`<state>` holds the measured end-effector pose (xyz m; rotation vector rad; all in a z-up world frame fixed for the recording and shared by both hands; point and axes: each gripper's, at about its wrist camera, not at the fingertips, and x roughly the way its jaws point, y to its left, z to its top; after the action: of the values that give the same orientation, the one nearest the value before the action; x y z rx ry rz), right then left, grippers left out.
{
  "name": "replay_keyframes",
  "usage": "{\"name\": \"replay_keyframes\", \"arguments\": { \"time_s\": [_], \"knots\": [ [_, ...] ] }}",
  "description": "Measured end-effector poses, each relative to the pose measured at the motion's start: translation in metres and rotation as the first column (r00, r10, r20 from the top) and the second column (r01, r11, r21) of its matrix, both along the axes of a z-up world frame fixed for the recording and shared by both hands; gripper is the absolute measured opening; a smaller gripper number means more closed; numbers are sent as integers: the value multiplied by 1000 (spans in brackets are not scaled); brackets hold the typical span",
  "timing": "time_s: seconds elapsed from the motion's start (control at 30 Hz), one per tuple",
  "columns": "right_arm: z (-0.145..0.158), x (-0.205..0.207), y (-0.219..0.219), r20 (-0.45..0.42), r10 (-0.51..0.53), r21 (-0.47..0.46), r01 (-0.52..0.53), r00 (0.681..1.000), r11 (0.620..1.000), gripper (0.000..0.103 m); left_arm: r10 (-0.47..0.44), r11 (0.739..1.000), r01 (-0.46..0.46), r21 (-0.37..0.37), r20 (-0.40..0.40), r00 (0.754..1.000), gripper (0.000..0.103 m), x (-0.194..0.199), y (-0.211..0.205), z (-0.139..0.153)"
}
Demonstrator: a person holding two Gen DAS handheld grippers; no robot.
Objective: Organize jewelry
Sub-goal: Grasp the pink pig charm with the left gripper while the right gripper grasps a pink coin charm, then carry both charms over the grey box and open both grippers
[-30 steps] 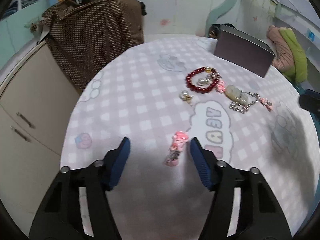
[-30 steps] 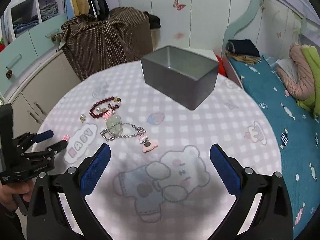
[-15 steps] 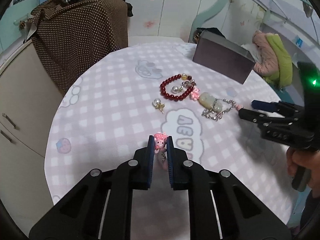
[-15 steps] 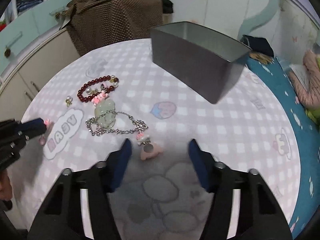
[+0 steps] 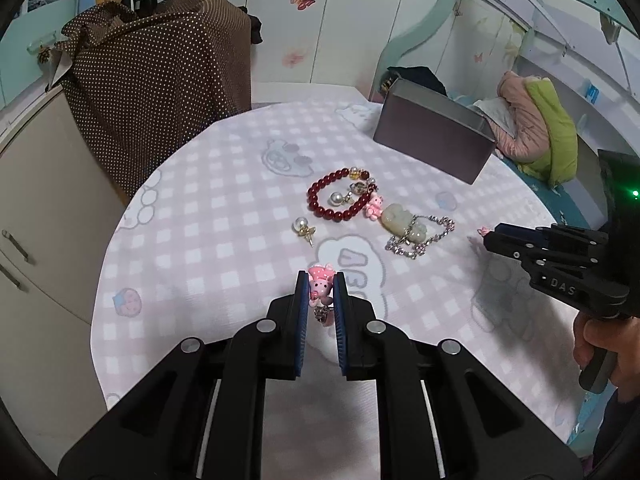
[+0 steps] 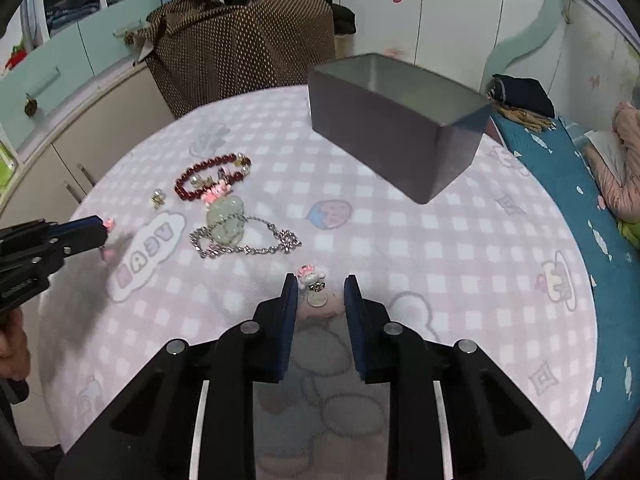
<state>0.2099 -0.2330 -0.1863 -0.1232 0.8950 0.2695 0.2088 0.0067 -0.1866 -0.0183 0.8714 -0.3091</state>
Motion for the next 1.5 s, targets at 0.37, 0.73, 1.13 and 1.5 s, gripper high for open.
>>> {"name": "replay_keyframes", "arguments": {
  "time_s": [0.37, 0.73, 1.13, 1.5],
  "knots": [
    [45, -8, 4, 89, 31, 21, -33, 996, 999, 22, -13, 1000, 15, -28, 69, 998, 12, 2, -4, 31],
    [123, 24, -8, 256, 32, -6, -32, 966, 999, 22, -82, 994, 99, -56, 240, 967, 12, 46, -44, 105],
    [148, 84, -39, 237, -34, 93, 12, 971, 996, 22, -189, 966, 220, -133, 210, 959, 12, 147, -114, 142],
    [126, 117, -55, 134, -82, 143, 63, 988, 988, 22, -223, 965, 230, -128, 69, 972, 13, 203, -154, 103]
  ]
}}
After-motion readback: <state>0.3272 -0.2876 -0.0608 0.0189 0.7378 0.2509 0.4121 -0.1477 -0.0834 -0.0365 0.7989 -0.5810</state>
